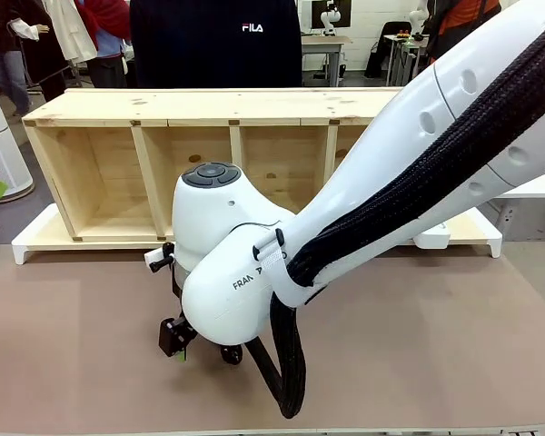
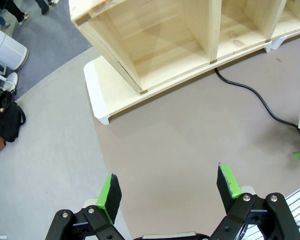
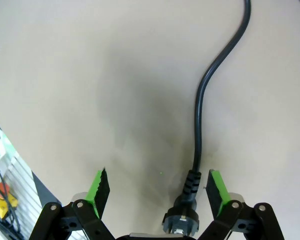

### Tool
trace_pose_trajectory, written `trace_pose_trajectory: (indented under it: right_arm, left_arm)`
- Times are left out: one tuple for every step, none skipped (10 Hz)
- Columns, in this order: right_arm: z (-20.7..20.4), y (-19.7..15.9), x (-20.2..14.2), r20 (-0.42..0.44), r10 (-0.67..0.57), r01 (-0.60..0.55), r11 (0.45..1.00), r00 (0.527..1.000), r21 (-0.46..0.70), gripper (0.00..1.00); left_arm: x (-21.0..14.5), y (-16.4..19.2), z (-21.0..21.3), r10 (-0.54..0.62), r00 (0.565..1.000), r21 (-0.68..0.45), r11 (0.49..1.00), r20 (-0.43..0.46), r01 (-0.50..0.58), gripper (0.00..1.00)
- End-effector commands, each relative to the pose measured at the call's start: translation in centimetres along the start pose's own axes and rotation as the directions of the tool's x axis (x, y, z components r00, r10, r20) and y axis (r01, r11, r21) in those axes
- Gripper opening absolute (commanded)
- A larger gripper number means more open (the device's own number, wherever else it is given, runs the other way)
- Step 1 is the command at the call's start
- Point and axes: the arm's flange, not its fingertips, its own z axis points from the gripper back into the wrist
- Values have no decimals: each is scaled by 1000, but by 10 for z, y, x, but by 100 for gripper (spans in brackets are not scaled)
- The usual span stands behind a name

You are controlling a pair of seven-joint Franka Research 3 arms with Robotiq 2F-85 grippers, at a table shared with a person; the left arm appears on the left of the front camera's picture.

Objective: Perform cable management.
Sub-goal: When the cord part of the Power Cable appears at the lower middle area of the table and stops, grasp the cord part of the Power Cable.

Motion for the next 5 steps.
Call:
trace_pose_trajectory:
  right_arm:
    - [-4, -1, 4, -52, 6, -5, 1000, 999, 13, 100]
    - [-7, -1, 2, -75, 3, -2, 1000, 997, 13, 100]
    - [-9, -1, -1, -95, 6, -5, 1000, 995, 12, 100]
    - [-10, -2, -2, -107, 4, -3, 1000, 994, 11, 100]
    - [-10, -3, -4, -117, -1, 2, 1000, 993, 7, 100]
  left_arm:
    - [0, 0, 0, 16, 1000, 0, 1000, 4, -16, 100]
    - [0, 0, 0, 16, 1000, 0, 1000, 4, -16, 100]
    - [0, 0, 0, 16, 1000, 0, 1000, 4, -16, 100]
    - [0, 0, 0, 16, 1000, 0, 1000, 4, -16, 100]
    - [0, 0, 0, 16, 1000, 0, 1000, 4, -16, 100]
